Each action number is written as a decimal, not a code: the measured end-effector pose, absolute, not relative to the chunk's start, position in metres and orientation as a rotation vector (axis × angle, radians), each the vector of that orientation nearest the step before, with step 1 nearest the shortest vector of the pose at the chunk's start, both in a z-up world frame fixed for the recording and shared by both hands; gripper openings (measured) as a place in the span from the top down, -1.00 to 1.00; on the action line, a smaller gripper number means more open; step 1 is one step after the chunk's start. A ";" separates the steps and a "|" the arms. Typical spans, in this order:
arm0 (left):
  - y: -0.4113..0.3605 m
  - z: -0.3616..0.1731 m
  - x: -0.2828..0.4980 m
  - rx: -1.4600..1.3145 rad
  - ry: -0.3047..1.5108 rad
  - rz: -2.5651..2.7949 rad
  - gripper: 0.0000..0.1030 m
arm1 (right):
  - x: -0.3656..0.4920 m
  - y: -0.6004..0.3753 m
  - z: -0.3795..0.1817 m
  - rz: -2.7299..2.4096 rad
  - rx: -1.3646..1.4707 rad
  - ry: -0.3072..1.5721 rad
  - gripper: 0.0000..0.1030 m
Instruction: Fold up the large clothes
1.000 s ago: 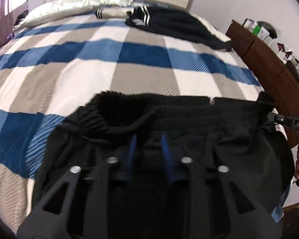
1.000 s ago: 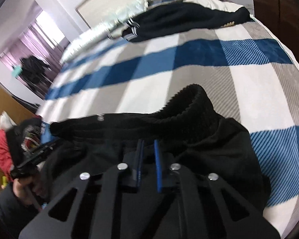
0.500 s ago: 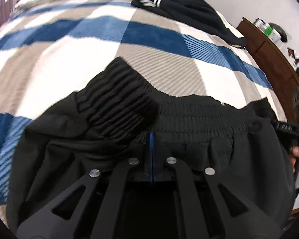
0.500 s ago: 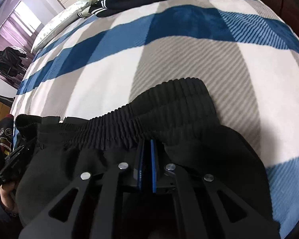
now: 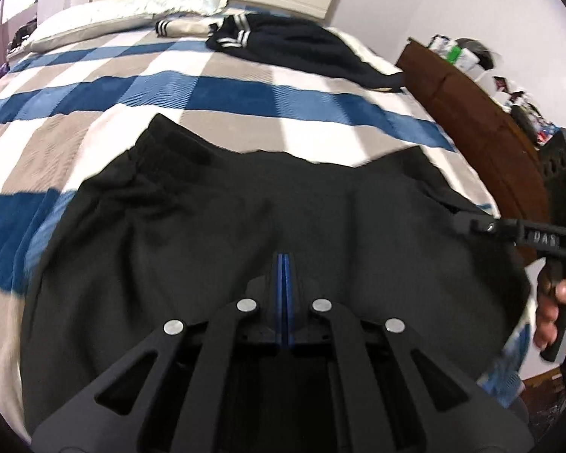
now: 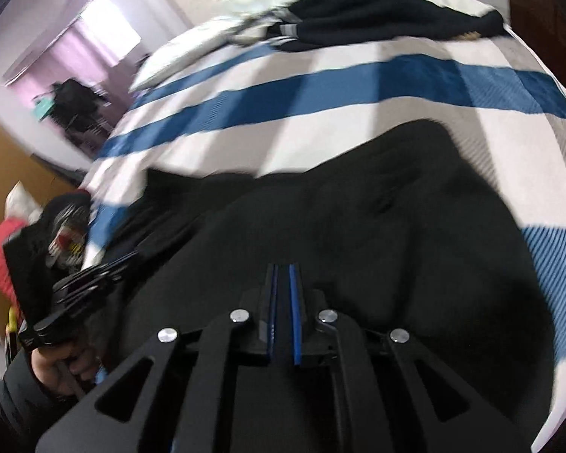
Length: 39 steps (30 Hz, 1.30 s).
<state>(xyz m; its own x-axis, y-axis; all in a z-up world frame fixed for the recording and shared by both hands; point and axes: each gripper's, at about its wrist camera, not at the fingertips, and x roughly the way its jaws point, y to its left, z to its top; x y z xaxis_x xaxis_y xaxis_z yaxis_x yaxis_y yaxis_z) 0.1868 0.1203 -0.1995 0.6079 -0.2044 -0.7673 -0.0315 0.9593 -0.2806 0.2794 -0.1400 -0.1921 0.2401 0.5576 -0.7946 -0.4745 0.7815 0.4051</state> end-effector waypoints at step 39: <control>0.141 -0.255 0.108 -0.336 1.008 0.019 0.93 | 0.209 -0.207 -0.265 0.464 0.045 1.079 0.36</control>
<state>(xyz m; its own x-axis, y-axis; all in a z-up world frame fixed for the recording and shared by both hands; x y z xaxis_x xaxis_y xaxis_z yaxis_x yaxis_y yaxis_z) 0.1076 0.1414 -0.2550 0.5377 -0.1383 -0.8317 -0.1701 0.9484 -0.2676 0.2085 -0.2066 -0.2646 0.3865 0.3858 -0.8377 -0.3426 0.9034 0.2580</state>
